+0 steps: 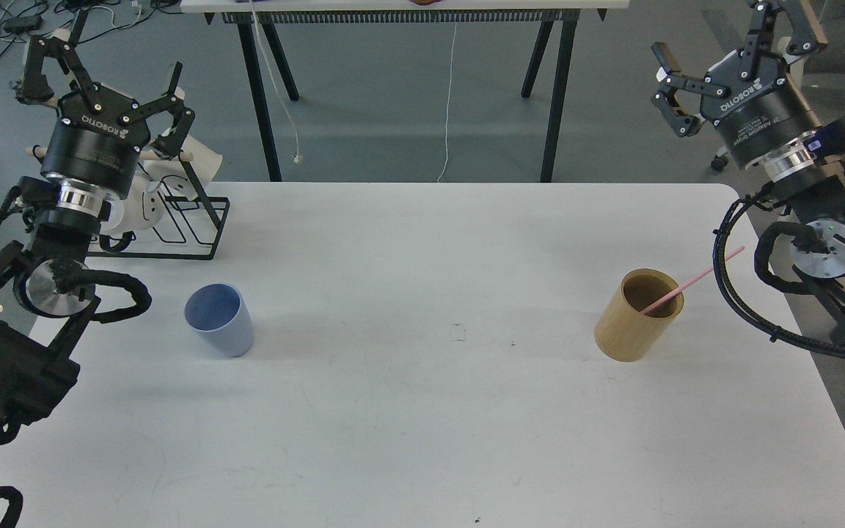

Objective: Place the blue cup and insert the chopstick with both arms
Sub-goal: 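Raise the left arm and swing the left gripper toward the blue cup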

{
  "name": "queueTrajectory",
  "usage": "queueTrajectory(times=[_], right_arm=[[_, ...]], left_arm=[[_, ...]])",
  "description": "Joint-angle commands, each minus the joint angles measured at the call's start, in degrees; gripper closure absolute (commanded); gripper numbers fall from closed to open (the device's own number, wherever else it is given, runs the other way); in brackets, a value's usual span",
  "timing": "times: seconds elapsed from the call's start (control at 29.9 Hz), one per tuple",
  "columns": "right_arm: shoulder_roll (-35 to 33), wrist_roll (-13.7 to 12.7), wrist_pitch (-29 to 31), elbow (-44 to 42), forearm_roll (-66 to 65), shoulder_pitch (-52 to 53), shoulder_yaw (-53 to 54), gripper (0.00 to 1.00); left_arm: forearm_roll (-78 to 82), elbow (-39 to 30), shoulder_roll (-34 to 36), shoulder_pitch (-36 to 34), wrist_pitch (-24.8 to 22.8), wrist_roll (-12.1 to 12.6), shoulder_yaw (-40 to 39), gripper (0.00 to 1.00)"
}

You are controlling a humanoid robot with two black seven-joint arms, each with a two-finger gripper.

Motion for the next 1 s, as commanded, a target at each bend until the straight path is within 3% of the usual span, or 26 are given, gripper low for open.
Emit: queueTrajectory(times=[0.0,0.1,0.2,0.3,0.63,0.8,0.97], right_arm=[[0.1,0.0,0.0,0.0,0.0,-0.1,0.1,0.02],[0.1,0.0,0.0,0.0,-0.1,-0.1,0.1,0.02],[0.0,0.0,0.0,0.0,0.0,-0.2,0.1,0.02],[0.0,0.0,0.0,0.0,-0.1,-0.2,0.1,0.02],[-0.9,0.0,0.0,0.0,-0.1,0.0,1.7,0.02],[-1.0,0.0,0.0,0.1,-0.1,-0.1,1.7,0.02],[-0.8,0.0,0.0,0.1,-0.1,-0.1,1.7,0.02]], left_arm=[[0.1,0.0,-1.9,0.1,0.0,0.0,-0.4,0.0],[0.5,-0.1,-2.7,0.0,0.0,0.2,0.3,0.0],[0.9,-0.4,-2.6,-0.7,0.0,3.6,1.0,0.0],[0.5,-1.2,-1.7,-0.7,0.0,4.3,-0.2,0.0],[1.1,-1.9,-1.1,-3.4,0.0,3.2,-8.1,0.0],[0.1,8.0,-5.2,-6.6,0.0,2.6,-9.5,0.0],[0.4,4.5,-3.5,-6.8,0.0,1.9,-8.2,0.0]])
